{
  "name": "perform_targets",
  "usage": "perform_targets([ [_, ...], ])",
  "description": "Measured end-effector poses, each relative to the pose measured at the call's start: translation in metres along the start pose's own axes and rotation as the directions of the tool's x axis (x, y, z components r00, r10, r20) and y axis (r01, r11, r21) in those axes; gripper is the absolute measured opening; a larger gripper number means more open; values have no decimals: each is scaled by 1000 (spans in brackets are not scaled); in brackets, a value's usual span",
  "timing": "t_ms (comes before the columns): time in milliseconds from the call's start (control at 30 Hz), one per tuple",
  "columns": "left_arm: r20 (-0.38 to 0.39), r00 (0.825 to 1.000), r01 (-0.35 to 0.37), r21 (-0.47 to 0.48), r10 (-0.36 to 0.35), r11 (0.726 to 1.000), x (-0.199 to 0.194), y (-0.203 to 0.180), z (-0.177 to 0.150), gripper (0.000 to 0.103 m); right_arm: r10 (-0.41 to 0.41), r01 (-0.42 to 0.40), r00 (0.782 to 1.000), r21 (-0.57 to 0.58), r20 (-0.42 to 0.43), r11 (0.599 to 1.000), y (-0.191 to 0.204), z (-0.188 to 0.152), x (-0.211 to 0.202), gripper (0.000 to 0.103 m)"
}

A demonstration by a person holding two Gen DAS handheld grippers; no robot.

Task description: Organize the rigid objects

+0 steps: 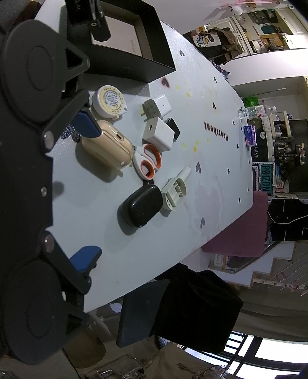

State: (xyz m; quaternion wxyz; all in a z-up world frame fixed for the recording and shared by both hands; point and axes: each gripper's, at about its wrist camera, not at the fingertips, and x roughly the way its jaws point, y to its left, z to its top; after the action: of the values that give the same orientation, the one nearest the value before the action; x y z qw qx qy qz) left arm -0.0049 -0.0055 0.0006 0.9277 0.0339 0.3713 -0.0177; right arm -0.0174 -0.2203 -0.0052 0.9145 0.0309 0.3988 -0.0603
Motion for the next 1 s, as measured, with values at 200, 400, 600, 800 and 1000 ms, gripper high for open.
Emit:
perform_targets([
  [200,0,1000,3,-4,-3,1000,3,5,2,103,0,0,1000,0,1,1000,-1,1,-2,99],
  [400,2,1000,3,-4,-3,1000,3,4,2,103,-1,1,1000,-2,2,1000,-1,1,-1,99],
  [600,3,1000,5,-4,-5,1000,3,4,2,103,-2,2,1000,-2,2,1000,-1,0,-1,99],
  [800,3,1000,5,-4,-5,1000,3,4,2,103,-3,3,1000,-3,3,1000,0,0,0,99],
  [1000,3,1000,4,-4,-4,1000,3,4,2,103,-4,4,1000,-4,4,1000,0,0,0,99],
])
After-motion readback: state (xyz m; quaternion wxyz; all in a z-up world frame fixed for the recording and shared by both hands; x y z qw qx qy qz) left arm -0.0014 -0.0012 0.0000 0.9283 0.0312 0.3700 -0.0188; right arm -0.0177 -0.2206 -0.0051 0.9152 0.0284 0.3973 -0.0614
